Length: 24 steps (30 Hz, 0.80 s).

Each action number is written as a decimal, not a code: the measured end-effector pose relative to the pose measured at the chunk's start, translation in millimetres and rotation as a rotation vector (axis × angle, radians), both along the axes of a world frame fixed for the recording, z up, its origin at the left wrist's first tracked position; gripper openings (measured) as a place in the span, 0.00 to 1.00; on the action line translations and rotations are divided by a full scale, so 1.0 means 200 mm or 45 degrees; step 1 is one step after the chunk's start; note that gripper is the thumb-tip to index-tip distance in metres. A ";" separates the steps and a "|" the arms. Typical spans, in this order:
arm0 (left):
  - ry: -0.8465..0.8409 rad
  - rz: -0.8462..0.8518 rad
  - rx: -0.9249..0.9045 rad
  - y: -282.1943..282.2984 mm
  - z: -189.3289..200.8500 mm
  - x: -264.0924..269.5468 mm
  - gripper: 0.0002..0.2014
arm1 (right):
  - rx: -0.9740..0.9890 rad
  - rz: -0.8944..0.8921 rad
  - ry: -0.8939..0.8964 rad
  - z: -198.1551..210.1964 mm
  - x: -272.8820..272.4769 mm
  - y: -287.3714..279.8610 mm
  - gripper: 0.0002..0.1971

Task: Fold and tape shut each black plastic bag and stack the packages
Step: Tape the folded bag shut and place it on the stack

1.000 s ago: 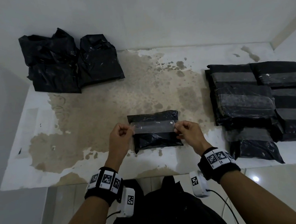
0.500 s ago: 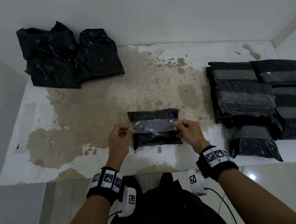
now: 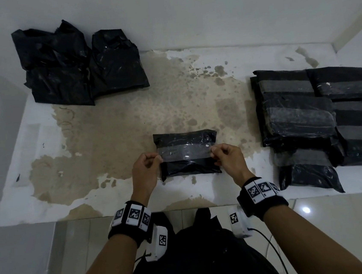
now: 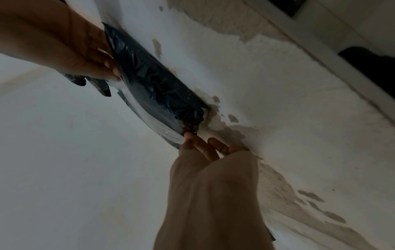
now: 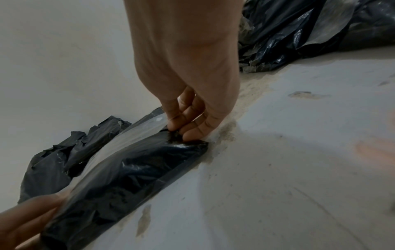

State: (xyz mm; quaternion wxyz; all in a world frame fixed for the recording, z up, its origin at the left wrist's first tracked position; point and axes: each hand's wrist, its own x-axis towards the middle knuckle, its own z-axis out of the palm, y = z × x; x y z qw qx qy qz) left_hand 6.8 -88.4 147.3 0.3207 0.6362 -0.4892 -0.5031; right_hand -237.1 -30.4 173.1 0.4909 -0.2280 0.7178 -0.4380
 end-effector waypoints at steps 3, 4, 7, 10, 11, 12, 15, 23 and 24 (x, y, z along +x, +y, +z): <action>-0.046 -0.030 0.015 0.00 0.00 0.00 0.03 | 0.007 0.009 0.026 -0.01 0.00 0.00 0.06; -0.065 -0.037 0.015 -0.01 -0.01 0.00 0.03 | 0.010 0.016 0.054 -0.02 0.00 0.00 0.06; -0.096 -0.033 0.001 0.00 -0.01 -0.01 0.03 | 0.024 0.042 0.171 -0.04 0.01 0.00 0.06; -0.120 -0.022 -0.037 0.01 -0.01 -0.03 0.04 | 0.019 0.056 0.253 -0.06 0.01 0.00 0.06; -0.142 -0.021 -0.056 0.02 -0.02 -0.03 0.04 | 0.028 0.065 0.281 -0.06 0.01 0.00 0.04; -0.169 -0.024 -0.074 0.02 -0.02 -0.03 0.05 | 0.037 0.073 0.315 -0.07 0.01 0.00 0.04; -0.199 -0.029 -0.105 0.04 -0.03 -0.03 0.05 | 0.054 0.077 0.342 -0.07 0.01 0.01 0.07; -0.215 0.096 -0.075 0.06 0.01 -0.02 0.08 | -0.073 -0.001 0.416 0.00 0.02 0.07 0.09; -0.267 0.129 -0.117 0.07 0.02 -0.02 0.10 | -0.128 0.004 0.495 0.00 0.03 0.08 0.10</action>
